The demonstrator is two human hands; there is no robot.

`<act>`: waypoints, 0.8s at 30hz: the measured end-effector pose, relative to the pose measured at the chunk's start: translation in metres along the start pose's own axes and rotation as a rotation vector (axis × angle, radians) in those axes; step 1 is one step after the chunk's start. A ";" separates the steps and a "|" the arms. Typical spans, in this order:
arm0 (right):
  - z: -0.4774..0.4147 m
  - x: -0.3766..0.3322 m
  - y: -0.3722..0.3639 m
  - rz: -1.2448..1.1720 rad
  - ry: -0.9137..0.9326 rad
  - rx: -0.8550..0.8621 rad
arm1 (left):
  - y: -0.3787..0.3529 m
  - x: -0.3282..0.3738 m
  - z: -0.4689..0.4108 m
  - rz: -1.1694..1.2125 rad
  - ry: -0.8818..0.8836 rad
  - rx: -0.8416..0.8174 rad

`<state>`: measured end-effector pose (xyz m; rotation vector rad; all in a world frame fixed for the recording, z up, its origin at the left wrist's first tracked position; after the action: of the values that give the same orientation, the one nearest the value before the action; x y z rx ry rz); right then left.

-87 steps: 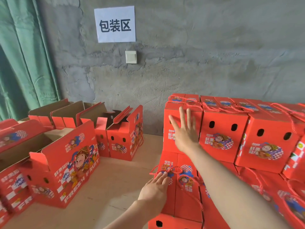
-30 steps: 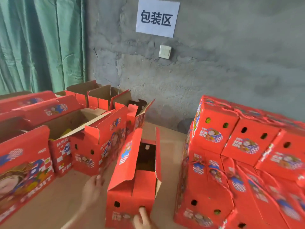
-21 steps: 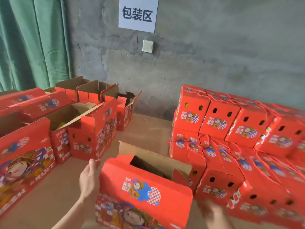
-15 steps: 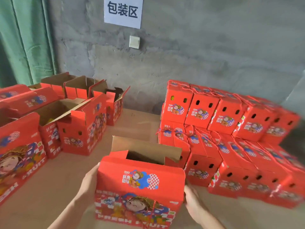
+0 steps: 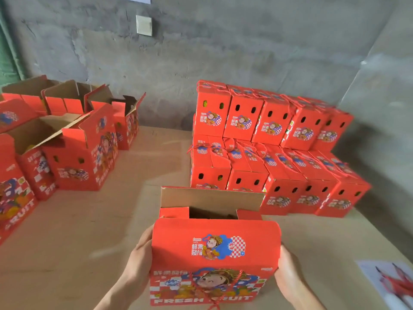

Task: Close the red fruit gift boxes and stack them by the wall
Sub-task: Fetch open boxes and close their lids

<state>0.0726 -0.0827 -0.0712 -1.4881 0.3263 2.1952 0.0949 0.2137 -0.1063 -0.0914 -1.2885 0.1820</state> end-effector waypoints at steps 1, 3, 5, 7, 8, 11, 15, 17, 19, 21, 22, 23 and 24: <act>0.002 0.000 0.009 -0.030 -0.002 0.043 | -0.007 -0.002 0.004 -0.012 -0.002 0.000; 0.002 0.002 0.028 -0.048 0.000 0.092 | -0.017 -0.002 0.013 -0.038 0.035 0.072; 0.005 0.005 0.035 -0.044 0.010 0.079 | -0.021 -0.003 0.021 -0.031 0.104 0.162; 0.006 0.007 0.039 -0.034 0.027 0.068 | -0.026 0.001 0.029 -0.018 0.106 0.109; 0.007 0.007 0.039 -0.050 0.025 0.035 | -0.027 0.004 0.032 -0.019 0.099 0.072; 0.006 0.002 0.044 -0.051 0.162 -0.103 | -0.030 0.017 0.034 -0.174 -0.043 0.070; 0.019 -0.011 0.043 0.248 0.752 -0.232 | -0.036 0.033 0.037 -0.398 -0.366 0.318; 0.020 -0.003 0.037 0.400 0.877 -0.227 | -0.041 0.031 0.039 -0.474 -0.428 0.340; 0.017 0.005 0.034 0.476 0.976 -0.166 | -0.043 0.027 0.041 -0.524 -0.448 0.356; 0.012 0.010 0.033 0.501 1.047 -0.106 | -0.042 0.027 0.044 -0.533 -0.442 0.376; 0.010 0.010 0.032 0.521 1.070 -0.076 | -0.042 0.027 0.044 -0.552 -0.443 0.388; 0.008 0.010 0.031 0.541 1.088 -0.053 | -0.043 0.028 0.045 -0.591 -0.464 0.403; 0.006 0.010 0.030 0.552 1.102 -0.041 | -0.044 0.029 0.046 -0.653 -0.509 0.425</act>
<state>0.0496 -0.1039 -0.0799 -2.7606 1.1396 1.4478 0.0617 0.1747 -0.0588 0.7759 -1.6861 -0.0961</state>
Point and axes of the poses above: each hand's wrist, its own z-axis away from the middle knuckle, its own y-axis out of the back of the hand, x = y × z, the point moved 2 cm from there along -z, towards the middle knuckle, and after that the axes turned 5 degrees about -z, right-handed, at the moved point
